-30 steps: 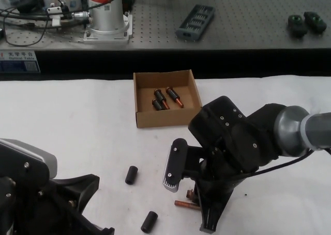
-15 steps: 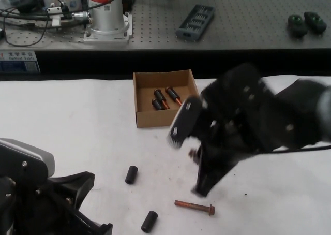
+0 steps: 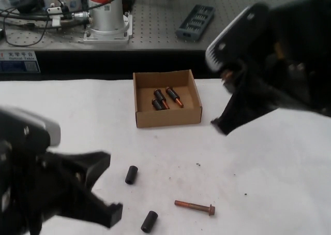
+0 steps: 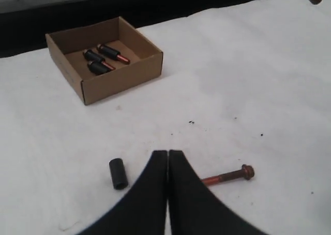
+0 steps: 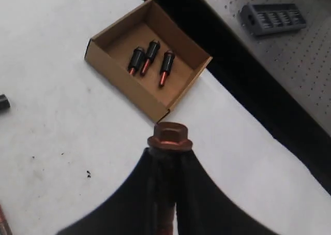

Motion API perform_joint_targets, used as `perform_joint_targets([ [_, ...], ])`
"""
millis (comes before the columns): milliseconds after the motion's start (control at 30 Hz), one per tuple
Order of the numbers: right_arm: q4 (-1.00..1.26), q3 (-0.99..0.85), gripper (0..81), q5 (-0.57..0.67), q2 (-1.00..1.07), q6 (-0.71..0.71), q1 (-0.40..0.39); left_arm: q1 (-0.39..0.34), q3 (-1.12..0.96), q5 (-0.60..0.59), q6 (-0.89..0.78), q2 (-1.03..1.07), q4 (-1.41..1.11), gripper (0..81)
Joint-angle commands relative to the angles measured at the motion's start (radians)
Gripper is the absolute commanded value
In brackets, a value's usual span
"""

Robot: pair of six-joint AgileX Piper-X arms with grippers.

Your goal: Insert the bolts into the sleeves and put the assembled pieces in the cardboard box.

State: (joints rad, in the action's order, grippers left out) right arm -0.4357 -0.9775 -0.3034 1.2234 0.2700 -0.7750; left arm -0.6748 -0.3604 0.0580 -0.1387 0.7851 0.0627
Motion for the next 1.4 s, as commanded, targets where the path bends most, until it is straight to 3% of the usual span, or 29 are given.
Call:
perform_joint_targets([
  [0, 0.039, -0.007, 5.5, -0.024, -0.050, -0.045, 0.007, 0.005, -0.124, -0.042, -0.019, 0.006, 0.091, 0.6],
  [100, 0.014, -0.007, 5.5, -0.024, -0.110, -0.097, 0.007, 0.005, -0.203, -0.075, -0.007, 0.043, 0.153, 1.5],
  [367, -0.121, -0.002, 5.5, -0.022, -0.270, -0.186, 0.007, 0.005, -0.444, -0.079, 0.094, 0.310, 0.423, 22.3],
  [833, -0.364, -0.002, 5.5, -0.020, -0.428, -0.223, 0.007, 0.005, -0.757, -0.079, 0.097, 0.747, 0.639, 22.2],
  [1367, -0.526, -0.002, 5.5, -0.017, -0.614, -0.255, 0.007, 0.049, -0.919, -0.018, 0.085, 1.002, 0.743, 22.2],
])
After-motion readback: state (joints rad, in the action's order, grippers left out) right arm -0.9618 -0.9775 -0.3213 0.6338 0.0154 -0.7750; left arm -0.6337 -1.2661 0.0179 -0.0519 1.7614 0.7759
